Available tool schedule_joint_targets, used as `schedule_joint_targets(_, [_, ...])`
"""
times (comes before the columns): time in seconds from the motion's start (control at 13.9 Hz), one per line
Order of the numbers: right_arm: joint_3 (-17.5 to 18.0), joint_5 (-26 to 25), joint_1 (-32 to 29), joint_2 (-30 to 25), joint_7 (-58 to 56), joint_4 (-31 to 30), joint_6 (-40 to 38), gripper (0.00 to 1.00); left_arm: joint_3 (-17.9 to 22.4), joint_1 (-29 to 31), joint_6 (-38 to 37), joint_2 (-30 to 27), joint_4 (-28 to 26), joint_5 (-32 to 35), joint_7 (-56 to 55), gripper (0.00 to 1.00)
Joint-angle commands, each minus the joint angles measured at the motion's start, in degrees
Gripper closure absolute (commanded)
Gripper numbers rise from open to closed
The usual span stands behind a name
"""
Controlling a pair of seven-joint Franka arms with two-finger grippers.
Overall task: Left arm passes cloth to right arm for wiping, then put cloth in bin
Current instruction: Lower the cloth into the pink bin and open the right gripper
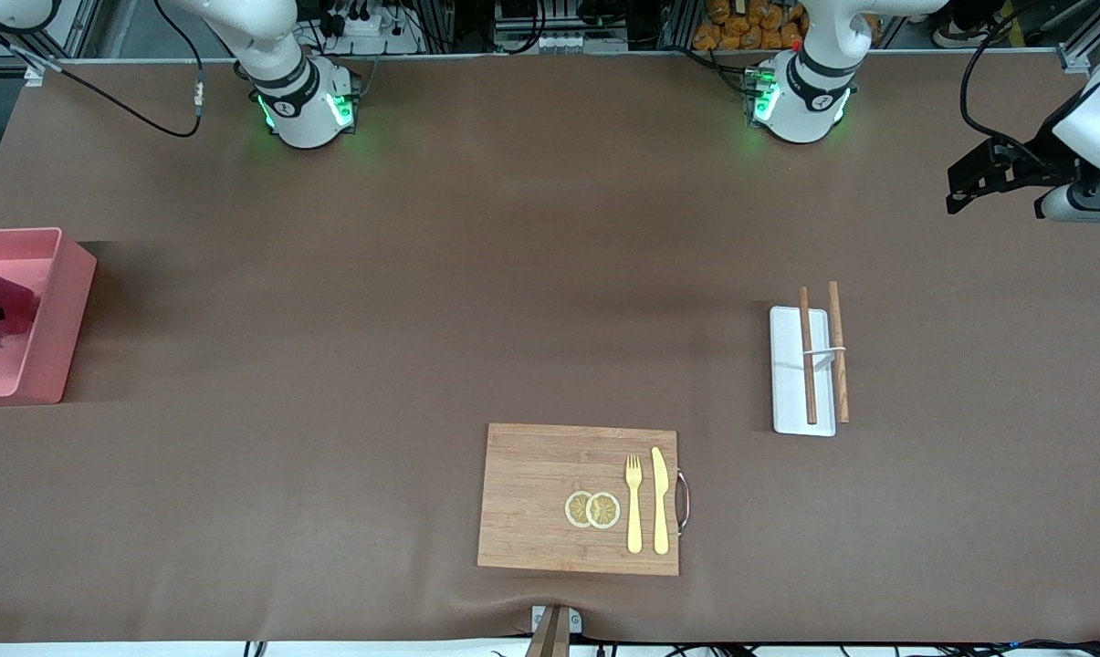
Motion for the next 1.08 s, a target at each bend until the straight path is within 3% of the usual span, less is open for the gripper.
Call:
schedule_joint_targets(0.0, [1.2,2.7,-0.8,-0.3,-1.1,2.8,-1.9,0.0,0.0,0.4,-0.9,0.2,0.9,-0.9,0.5,0.0])
schedule_joint_targets(0.14, [1.4,2.8,0.5,-1.0,-0.4,4.9,-4.2,0.0,0.0,0.4,-0.9,0.1,1.0,-0.9,0.4,0.0])
schedule_joint_targets(0.36, [1.3,2.0,4.5,-3.7,2.6,9.4,-17.1,0.0,-0.2,0.4,-0.9,0.0,1.0,-0.8,0.1,0.0])
schedule_joint_targets(0.72, [1.4,0.3,14.8,-12.2,18.6,9.1,-30.5,0.0,-0.1,0.4,-0.9,0.0,0.9,-0.8,0.2,0.0])
schedule_joint_targets(1.01, [1.5,1.3,23.4,-15.3,34.2,8.5,-37.5,0.0,0.0,0.4,-0.9,0.1,1.0,-0.9,0.3,0.0])
